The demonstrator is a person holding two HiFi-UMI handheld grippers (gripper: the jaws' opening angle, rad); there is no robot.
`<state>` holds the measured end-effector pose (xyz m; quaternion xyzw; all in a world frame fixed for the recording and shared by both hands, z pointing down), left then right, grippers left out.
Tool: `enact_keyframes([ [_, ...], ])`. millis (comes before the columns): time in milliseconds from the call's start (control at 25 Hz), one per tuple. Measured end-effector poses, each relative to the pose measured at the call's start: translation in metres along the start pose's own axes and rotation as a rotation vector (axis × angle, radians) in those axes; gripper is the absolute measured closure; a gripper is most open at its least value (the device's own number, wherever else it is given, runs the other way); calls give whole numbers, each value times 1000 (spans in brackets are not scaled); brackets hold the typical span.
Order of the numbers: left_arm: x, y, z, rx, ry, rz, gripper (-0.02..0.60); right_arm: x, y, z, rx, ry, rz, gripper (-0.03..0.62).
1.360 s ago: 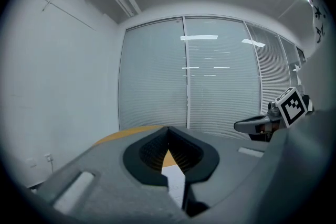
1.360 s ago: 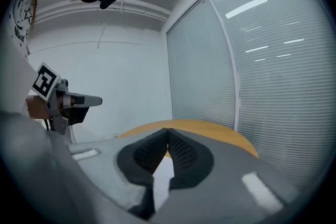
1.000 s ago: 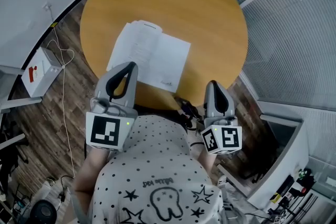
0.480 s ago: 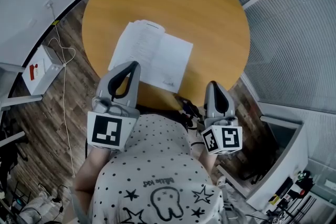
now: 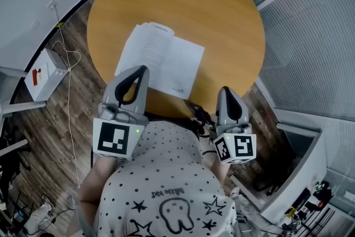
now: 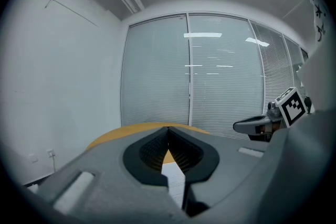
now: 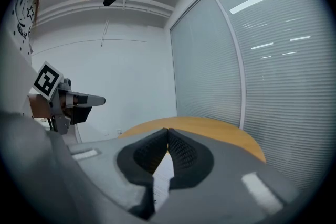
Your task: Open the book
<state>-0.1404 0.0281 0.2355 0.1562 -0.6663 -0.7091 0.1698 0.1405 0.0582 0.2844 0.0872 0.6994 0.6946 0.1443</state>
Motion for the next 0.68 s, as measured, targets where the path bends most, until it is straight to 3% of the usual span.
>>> enact_keyframes([
  [680, 1, -1, -4, 5, -11, -11, 571, -7, 7, 5, 26, 10, -5, 591],
])
Point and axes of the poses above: the fingertips, and each gripper's own axes: z backward along the fingers, x to its left, y out of its underside, the point moved 9 cm from there along z, backward along the fingers, and after that the axes turned 15 degrees about -x, right-handed, at the moved point
